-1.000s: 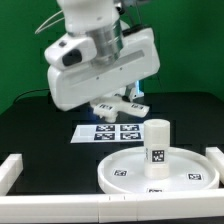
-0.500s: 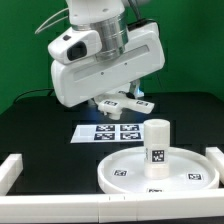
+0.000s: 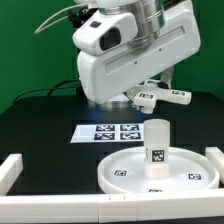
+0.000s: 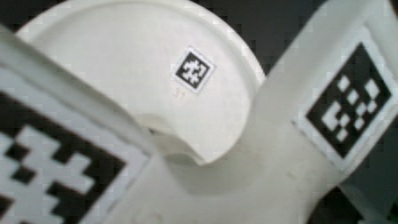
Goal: Assemble round table
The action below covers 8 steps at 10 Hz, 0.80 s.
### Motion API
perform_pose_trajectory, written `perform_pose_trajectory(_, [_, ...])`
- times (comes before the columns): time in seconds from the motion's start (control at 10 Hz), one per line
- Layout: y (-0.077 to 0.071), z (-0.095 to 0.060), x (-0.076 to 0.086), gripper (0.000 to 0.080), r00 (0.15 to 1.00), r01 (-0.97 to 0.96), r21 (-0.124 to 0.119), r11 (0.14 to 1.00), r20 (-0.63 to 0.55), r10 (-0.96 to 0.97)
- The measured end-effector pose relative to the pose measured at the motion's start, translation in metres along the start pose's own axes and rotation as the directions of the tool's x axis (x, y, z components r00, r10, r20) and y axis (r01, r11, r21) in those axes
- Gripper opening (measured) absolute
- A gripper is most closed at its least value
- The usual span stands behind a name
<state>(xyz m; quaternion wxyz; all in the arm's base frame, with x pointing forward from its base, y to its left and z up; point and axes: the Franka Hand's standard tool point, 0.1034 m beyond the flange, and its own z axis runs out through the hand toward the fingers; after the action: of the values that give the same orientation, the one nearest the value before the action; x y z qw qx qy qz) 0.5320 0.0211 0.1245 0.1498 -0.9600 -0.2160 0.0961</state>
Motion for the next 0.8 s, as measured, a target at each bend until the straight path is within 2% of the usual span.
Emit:
perform_pose_trajectory(0.3, [-0.003,0.006,0.003,0.0419,1.000,-0.001,0.011,1.000,0.012,0.001])
perform_pose_trajectory(0.6, [-0.013,0.000,0.030,0.0419,0.999,0.031,0.010,0.999,-0.008,-0.031])
perform_pose_trajectory(0.8, [-0.012,0.002,0.030,0.0419,0.999,0.032,0.011,0.999,-0.009,-0.032])
